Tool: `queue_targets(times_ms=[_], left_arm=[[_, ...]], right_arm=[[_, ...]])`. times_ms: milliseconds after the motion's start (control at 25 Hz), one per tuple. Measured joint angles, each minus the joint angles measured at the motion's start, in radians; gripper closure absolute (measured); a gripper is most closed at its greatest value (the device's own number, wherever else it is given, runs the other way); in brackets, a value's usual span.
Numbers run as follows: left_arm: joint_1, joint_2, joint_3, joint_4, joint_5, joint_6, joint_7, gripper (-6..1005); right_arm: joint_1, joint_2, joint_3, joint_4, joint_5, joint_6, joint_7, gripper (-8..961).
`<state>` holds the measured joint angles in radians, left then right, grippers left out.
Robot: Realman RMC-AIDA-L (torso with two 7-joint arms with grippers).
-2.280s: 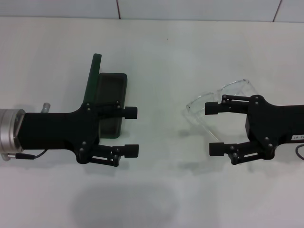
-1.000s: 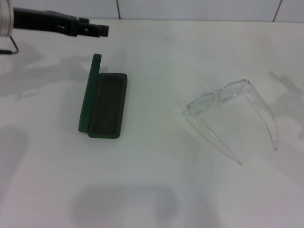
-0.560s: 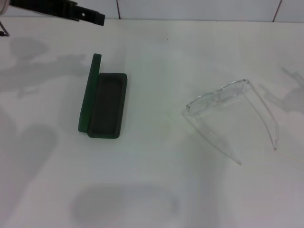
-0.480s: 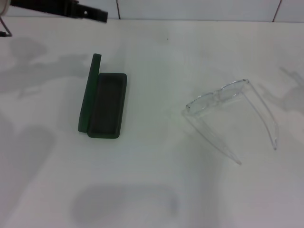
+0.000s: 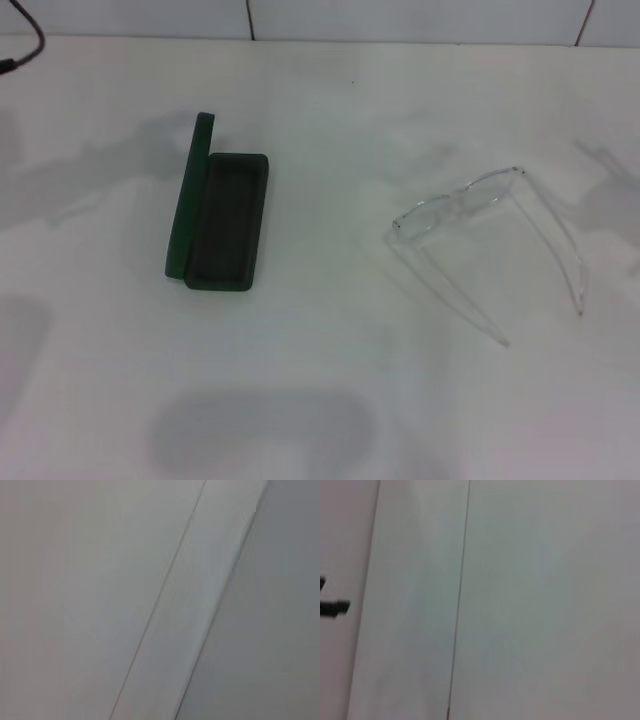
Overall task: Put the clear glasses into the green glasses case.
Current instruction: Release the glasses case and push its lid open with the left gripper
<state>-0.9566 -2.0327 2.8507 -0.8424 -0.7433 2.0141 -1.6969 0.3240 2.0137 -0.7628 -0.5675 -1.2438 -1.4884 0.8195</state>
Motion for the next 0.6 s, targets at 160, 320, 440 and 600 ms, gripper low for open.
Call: queue_targets(times_ms=[160,320,440,600], left_arm=[[-0.051,-0.028,-0.001,-0.12,0.087,-0.035,-0.038,292],[-0.109,-0.06,-0.002,-0.274,0.252,-0.046,-0.051,293],[-0.138,-0.053,-0.003,-0.316,0.353,-0.054,-0.073,293],[-0.159,-0.048,-0.002,-0.332,0.466,-0.084,-0.087,294]], right_arm=[[0.008,0.0,-0.01,0.0,-0.022,0.003,0.0,81],[0.013,-0.001,-0.013,0.001,-0.032,0.013,-0.001,81],[0.014,-0.001,-0.013,0.001,-0.034,0.015,-0.002,81],[0.018,-0.001,-0.013,0.001,-0.034,0.023,-0.002,81]])
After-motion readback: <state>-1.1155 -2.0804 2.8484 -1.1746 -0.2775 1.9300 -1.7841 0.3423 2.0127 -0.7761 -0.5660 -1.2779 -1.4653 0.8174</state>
